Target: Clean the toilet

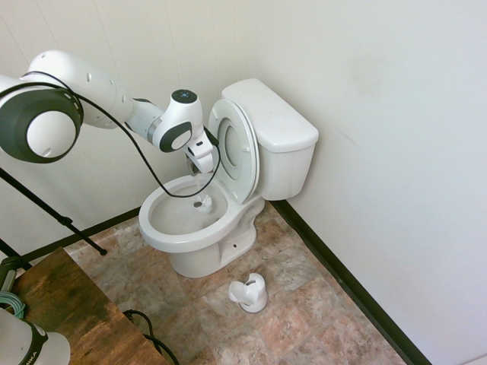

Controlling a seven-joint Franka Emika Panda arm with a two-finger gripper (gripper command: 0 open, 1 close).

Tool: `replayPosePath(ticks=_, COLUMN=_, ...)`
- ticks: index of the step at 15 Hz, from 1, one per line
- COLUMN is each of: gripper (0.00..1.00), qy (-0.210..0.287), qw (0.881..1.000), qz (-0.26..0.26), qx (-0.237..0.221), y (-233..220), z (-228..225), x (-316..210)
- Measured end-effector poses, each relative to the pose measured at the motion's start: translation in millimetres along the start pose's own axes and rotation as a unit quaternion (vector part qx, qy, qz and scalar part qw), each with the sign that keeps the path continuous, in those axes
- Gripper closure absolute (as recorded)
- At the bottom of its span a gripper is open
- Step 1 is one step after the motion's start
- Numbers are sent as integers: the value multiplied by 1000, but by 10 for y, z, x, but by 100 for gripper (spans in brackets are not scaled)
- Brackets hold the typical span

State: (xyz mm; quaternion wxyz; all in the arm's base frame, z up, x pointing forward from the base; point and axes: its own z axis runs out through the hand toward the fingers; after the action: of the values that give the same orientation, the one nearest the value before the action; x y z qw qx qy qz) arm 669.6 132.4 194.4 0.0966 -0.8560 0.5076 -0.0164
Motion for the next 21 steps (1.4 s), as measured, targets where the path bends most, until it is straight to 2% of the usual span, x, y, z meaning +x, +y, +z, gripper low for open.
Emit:
replayPosePath(ticks=3, gripper=100, qy=4, qw=1000, qz=16, qx=2, y=-153, z=229, x=30)
replayPosePath(ticks=9, gripper=100, qy=-3, qw=1000, qz=5, qx=-13, y=-206, z=344, x=-203)
replayPosePath(ticks=16, gripper=100, qy=-16, qw=999, qz=-6, qx=-47, y=125, z=275, x=-314)
replayPosePath(ticks=21, gripper=100, qy=-25, qw=997, qz=-2, qx=-69, y=594, z=163, x=-9)
